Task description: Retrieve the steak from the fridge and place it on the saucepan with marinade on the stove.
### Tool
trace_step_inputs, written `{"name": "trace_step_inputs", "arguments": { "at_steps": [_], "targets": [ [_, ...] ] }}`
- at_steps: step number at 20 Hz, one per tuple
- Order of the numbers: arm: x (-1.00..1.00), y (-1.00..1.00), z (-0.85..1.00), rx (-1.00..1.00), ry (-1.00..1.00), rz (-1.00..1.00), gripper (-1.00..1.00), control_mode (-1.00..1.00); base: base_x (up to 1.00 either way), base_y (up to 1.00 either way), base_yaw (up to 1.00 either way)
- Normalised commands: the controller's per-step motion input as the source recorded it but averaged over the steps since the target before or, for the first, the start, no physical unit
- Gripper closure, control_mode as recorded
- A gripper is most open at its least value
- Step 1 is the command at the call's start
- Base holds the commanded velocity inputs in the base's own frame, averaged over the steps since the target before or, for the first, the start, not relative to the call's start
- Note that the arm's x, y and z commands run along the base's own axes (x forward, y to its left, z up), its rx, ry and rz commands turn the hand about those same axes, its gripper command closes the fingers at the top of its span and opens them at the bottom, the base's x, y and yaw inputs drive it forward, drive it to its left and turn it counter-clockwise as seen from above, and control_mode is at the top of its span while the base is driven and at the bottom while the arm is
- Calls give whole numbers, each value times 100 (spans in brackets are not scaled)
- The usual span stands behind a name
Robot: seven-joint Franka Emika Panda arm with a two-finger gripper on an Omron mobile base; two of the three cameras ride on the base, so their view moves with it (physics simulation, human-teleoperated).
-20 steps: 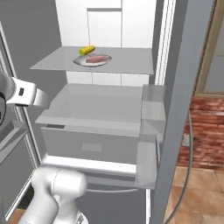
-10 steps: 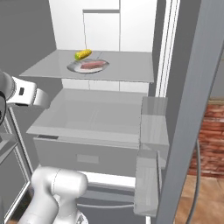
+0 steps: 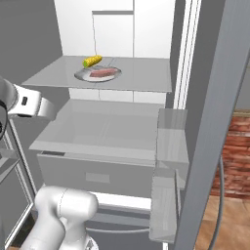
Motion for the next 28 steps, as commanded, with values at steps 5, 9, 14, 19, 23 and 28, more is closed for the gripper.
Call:
{"name": "trace_step_inputs", "arguments": {
  "at_steps": [5,9,14,19,23,28],
  "targets": [
    [23,0,53,0,1,-11,-100,-100,0,0,0],
    [1,0,55,0,0,-14,-100,-100,0,0,0],
    [7,-5,26,0,0,-13,-100,-100,0,0,0],
    [33,-3,1,0,0,-10,-100,-100,0,0,0],
    [49,0,-3,0,-3,-7,-100,-100,0,0,0],
    [55,-8,-7,0,-7,-4,-100,-100,0,0,0]
  ]
}}
